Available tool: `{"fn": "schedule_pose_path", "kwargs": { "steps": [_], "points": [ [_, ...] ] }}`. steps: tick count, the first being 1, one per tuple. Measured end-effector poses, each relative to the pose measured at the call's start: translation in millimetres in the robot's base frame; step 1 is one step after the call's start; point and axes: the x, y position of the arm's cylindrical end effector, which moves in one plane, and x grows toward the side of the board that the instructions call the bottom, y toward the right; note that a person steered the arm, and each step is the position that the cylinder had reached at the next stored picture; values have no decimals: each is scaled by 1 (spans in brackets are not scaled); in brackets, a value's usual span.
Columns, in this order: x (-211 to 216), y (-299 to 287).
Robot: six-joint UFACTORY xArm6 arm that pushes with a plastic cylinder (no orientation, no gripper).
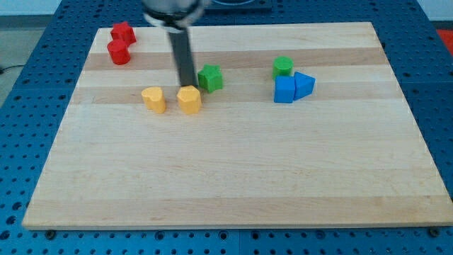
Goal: Slide the green star into the blue cube
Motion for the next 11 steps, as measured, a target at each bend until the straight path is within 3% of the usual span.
{"fn": "schedule_pose_path", "kwargs": {
  "steps": [1, 2, 3, 5, 9, 10, 11],
  "points": [
    [-8, -1],
    [-22, -49],
    [-45, 22],
    [-33, 75],
    [-34, 74],
    [-26, 74],
    [9, 74]
  ]
}}
